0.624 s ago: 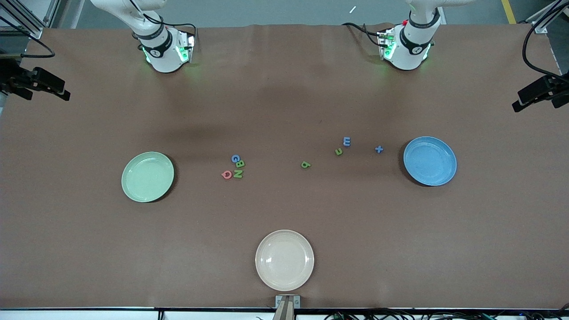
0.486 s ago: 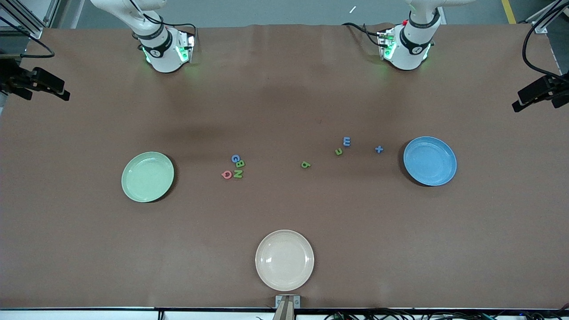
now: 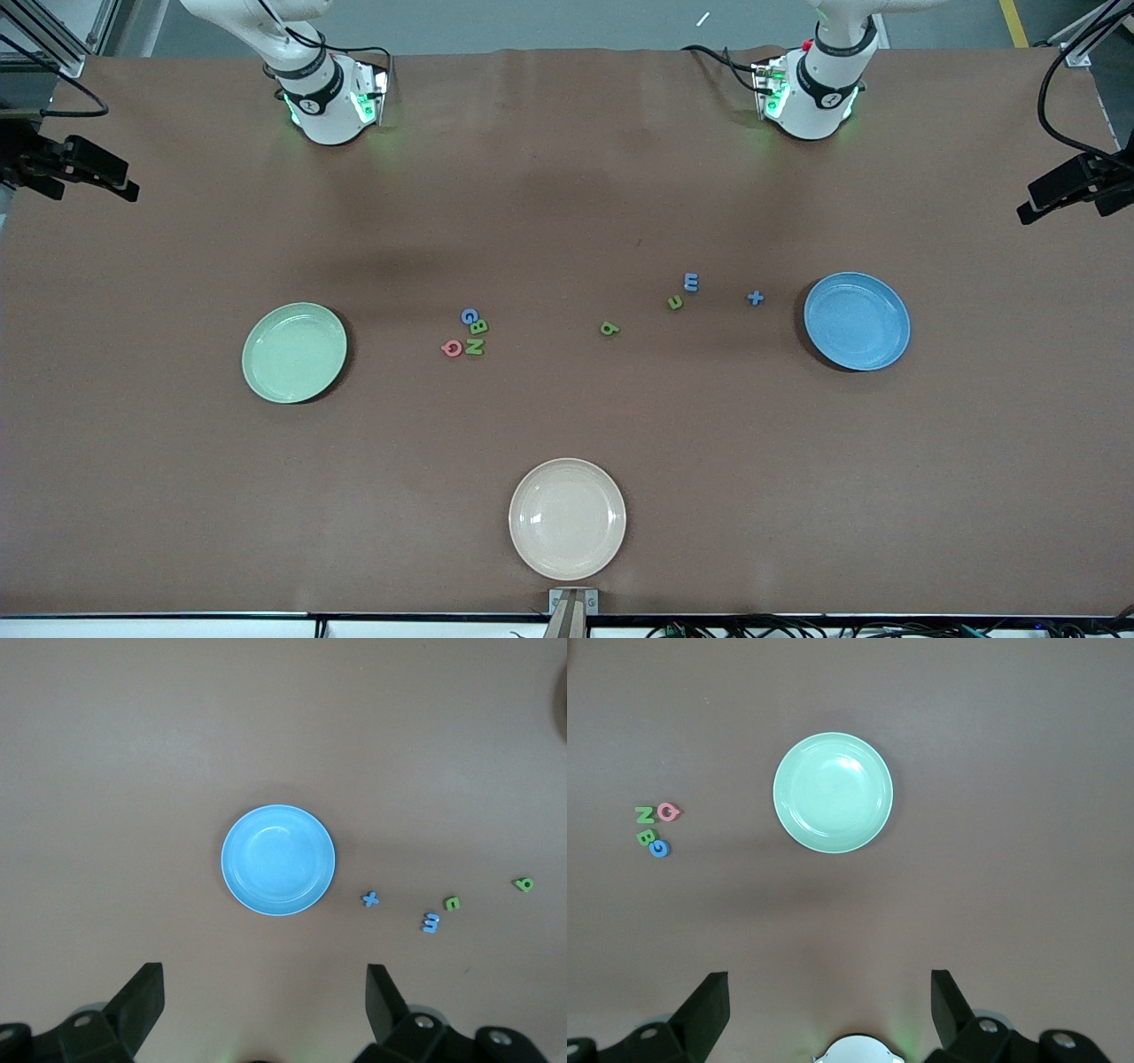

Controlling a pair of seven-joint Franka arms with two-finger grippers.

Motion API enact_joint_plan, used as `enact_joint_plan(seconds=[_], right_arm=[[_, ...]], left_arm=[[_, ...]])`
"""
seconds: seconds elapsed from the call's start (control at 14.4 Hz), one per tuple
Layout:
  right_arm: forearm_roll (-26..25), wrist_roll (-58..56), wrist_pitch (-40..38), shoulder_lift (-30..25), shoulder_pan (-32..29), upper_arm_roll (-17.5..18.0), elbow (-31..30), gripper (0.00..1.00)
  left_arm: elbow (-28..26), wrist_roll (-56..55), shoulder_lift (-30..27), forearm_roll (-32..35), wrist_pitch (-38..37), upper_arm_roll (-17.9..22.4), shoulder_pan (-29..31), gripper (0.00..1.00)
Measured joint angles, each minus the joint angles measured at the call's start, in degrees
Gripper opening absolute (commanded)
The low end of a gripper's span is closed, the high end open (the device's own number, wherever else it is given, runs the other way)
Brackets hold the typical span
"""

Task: Sort upper and lower case letters into plates

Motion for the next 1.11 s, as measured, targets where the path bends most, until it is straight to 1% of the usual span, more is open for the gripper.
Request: enact_joint_plan(seconds=[0.14,0.28,0.55,0.69,0.76,1.11], right_arm=[[0.03,0.00,0.09,0.00,-0.44,-0.05,0.01,1.00],[0.04,-0.01,0.33,0.00,-0.60,-0.01,0.08,1.00],[0.03,-0.01,0.98,0.35,-0.59,0.10,0.13,1.00],[0.03,-0.02,2.00,0.62,-0.59,0.15,0.17,1.00],[0.03,-0.03,2.67,0.70,-0.58,0.20,0.17,1.00],[0.03,-0.10,5.23,0.77,-0.39,0.64,0.18,1.00]], left_arm=[[-0.37,-0.72,0.53,-0.25,-0.30,-0.27,-0.37,1.00],[-0.93,-2.64,1.76,-1.20,-0.78,-1.94,-1.53,1.00],[-1.46,-15.08,8.17,-1.59,1.03,-9.43,-6.59,1.00],[-1.56,-22.10,12.33,-1.59,4.83,-11.94,-9.85,1.00],[-1.59,-25.76,14.51,-1.60,7.28,-12.46,-11.84,1.00],[-1.68,-41.98,25.14,-0.90,20.31,-12.79,-21.82,1.00]])
